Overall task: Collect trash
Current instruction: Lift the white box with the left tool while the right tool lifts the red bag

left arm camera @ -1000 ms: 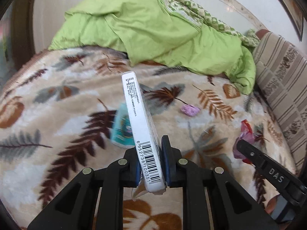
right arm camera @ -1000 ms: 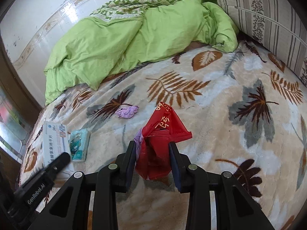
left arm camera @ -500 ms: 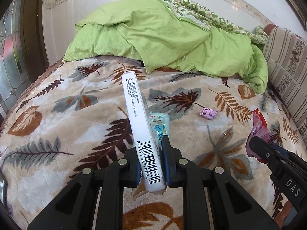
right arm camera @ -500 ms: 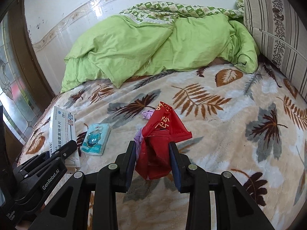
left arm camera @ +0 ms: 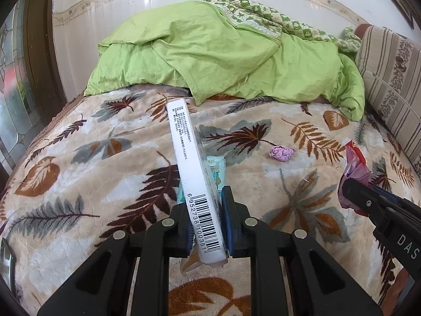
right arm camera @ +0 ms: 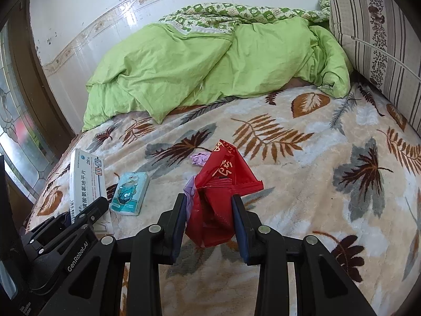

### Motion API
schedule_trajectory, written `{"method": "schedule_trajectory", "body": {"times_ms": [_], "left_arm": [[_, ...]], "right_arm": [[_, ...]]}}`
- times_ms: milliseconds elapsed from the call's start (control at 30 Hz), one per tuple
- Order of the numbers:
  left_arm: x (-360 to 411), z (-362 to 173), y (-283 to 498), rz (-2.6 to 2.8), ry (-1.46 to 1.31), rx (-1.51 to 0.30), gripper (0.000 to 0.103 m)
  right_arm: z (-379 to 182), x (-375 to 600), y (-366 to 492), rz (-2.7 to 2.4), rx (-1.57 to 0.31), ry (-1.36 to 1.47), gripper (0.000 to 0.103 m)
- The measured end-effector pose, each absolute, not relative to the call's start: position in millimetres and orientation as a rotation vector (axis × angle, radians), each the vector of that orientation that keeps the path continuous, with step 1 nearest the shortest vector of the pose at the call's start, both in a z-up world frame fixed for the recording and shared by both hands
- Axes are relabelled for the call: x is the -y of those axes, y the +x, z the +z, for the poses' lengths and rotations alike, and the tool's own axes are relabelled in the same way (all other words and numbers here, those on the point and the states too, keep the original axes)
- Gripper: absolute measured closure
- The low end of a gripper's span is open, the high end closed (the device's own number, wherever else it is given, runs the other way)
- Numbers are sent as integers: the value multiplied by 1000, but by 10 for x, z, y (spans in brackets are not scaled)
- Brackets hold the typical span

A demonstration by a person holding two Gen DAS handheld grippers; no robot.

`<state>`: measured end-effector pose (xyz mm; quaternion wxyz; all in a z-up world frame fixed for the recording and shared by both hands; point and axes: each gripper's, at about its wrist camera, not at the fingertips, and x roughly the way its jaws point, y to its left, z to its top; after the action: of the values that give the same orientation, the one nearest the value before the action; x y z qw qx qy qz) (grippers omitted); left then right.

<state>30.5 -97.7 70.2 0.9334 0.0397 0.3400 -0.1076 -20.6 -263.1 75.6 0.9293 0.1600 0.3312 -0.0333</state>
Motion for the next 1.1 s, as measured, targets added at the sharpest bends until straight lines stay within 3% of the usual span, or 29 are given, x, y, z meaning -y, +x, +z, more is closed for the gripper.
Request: {"method": "schedule_trajectory", "body": {"times_ms": [867, 1100], "left_arm": [[1045, 748, 228, -277, 62, -699, 85], [1223, 918, -281, -411, 89, -666, 85]], "right_arm": [[803, 2688, -253, -69, -669, 361, 67], [993, 2937, -707, -82, -638, 466, 67]]}}
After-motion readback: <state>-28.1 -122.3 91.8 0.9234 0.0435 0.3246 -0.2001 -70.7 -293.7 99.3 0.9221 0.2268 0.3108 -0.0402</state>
